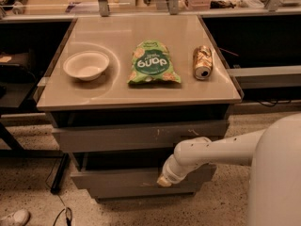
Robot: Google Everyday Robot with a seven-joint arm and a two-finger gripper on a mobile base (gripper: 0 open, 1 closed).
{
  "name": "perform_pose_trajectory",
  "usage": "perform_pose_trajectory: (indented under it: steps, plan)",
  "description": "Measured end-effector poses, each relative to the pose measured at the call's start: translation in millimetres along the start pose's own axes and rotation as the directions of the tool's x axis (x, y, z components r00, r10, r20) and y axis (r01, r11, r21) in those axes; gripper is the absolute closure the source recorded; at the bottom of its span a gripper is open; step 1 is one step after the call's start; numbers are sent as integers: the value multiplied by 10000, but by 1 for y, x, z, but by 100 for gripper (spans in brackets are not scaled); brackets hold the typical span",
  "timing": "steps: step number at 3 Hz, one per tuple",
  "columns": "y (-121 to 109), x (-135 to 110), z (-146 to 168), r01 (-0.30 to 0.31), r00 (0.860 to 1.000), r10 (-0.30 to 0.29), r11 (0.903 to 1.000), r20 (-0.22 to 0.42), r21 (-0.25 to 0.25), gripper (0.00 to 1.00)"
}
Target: Close middle drawer
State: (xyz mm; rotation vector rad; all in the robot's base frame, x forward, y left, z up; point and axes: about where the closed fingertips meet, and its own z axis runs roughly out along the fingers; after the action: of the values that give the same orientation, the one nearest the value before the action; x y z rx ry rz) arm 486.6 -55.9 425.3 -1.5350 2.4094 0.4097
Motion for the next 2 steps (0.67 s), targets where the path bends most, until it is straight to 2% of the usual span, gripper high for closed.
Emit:
perform_pose_trajectory:
  steps: [1,2]
  plan:
    - [-16,-31,-1,649,9979,-650,9970,7,420,100]
    - [-15,-33,1,716,9974,-716,9966,-8,401,81]
